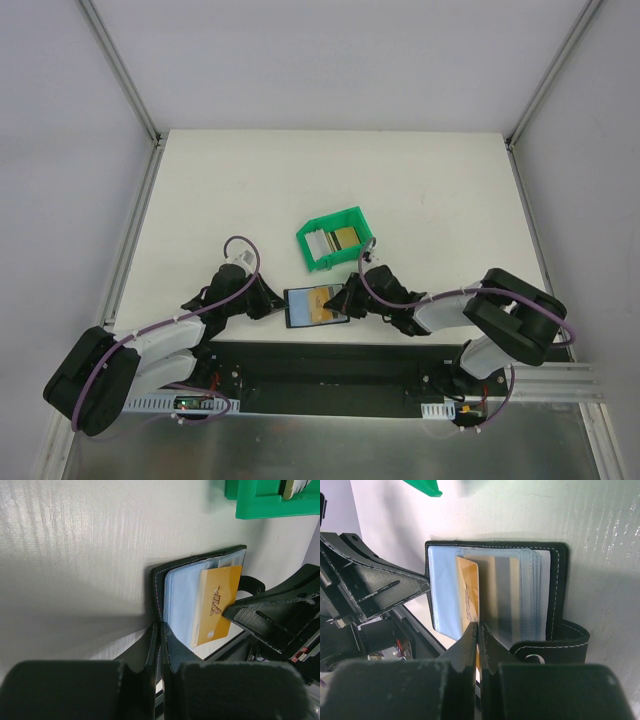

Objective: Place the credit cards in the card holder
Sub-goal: Insert the credit card into the card holder.

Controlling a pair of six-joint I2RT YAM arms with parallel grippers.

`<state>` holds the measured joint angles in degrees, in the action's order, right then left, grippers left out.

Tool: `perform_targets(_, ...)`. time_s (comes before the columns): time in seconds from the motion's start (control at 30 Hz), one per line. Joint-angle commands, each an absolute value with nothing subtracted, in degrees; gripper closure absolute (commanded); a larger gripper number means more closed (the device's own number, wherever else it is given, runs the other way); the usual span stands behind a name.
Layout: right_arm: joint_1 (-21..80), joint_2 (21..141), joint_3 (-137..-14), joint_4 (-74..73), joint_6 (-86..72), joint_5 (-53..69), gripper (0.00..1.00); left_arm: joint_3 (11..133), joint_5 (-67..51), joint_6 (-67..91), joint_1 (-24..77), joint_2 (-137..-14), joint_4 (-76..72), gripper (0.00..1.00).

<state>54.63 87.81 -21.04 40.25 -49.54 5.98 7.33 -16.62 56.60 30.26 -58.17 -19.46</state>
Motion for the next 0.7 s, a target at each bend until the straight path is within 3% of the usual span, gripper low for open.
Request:
perform_targets(0.0, 55.46, 89.47, -23.20, 38.93, -50.01, 6.41, 1.00, 7.12, -17.31, 56.78, 29.80, -58.09, -20.83, 1.00)
perform_targets(0.43, 58.80, 91.41, -28.30, 35.43, -50.19, 1.50, 0.97, 6.94, -16.96, 57.22, 29.79, -57.57, -21.27, 1.00)
perform_targets(0.67, 58.62, 82.54, -29.26, 19.36, -44.22, -7.11, 0.67, 6.94, -17.31, 56.78, 29.80, -58.01, -21.36, 1.00)
